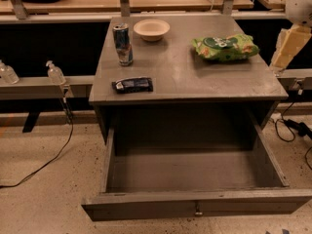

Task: Place green rice chip bag into top drawer

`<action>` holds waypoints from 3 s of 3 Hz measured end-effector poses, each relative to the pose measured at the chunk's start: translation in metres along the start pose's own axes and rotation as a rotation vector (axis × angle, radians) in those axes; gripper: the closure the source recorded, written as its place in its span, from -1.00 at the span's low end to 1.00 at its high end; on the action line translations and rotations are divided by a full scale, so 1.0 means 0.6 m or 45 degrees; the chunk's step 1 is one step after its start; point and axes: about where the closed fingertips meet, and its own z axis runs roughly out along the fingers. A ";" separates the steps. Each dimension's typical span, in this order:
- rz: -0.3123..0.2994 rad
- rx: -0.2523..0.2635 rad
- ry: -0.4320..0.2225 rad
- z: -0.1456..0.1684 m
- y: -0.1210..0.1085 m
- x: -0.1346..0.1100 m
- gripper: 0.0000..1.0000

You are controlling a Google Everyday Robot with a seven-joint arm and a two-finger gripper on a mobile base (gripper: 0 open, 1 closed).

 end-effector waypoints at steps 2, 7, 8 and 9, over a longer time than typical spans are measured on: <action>0.025 0.337 -0.140 0.091 -0.091 -0.052 -0.54; -0.098 0.190 -0.122 0.322 -0.122 -0.097 -0.33; -0.107 0.135 -0.085 0.359 -0.111 -0.082 -0.18; -0.083 0.069 -0.053 0.385 -0.090 -0.057 0.35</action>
Offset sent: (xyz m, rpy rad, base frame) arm 0.1238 0.0437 0.0119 0.0997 -0.4780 -0.0002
